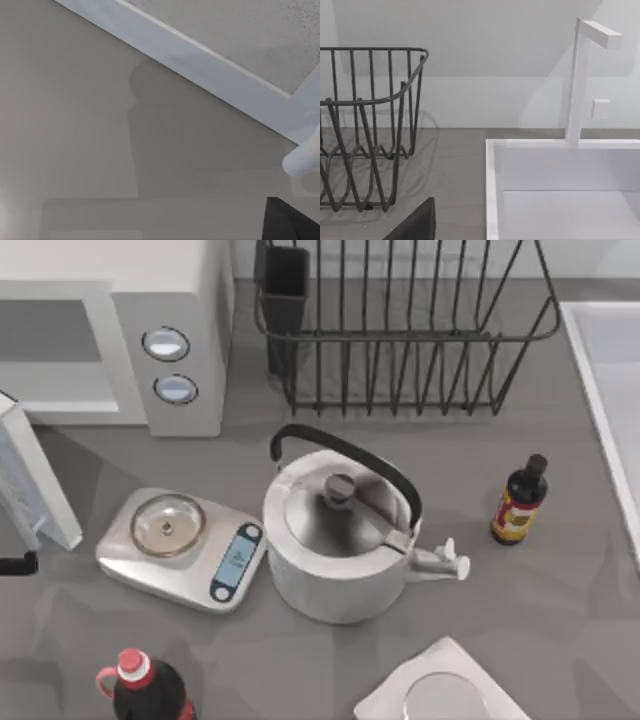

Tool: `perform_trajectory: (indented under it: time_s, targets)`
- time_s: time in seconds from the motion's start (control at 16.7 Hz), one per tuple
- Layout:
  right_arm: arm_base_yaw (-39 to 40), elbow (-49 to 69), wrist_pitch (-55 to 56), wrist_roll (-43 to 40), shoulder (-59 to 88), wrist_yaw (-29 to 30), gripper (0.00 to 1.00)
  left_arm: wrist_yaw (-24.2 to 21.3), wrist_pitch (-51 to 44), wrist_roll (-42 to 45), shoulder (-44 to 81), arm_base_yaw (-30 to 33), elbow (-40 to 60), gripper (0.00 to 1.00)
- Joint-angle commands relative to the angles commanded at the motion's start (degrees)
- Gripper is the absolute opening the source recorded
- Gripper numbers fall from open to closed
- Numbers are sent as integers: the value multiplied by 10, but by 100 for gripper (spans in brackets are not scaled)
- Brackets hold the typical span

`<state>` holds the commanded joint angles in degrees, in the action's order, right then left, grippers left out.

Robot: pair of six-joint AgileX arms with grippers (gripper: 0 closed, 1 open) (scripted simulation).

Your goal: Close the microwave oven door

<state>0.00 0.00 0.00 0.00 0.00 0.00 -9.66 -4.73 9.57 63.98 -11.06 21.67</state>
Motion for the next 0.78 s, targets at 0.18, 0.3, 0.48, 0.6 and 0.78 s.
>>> perform_trajectory:
  time_s: [0.18,0.3,0.48,0.6,0.78]
  targets:
    - [0,0,0,0,0,0,100,45,3,-51,-29,60,-17,0]
    - [0,0,0,0,0,0,100,54,4,-60,-34,69,-21,0]
    - [0,0,0,0,0,0,100,52,3,-60,-32,67,-18,0]
    - [0,0,0,0,0,0,100,52,8,-60,-23,68,-11,0]
    - [0,0,0,0,0,0,100,55,33,-63,37,72,27,0]
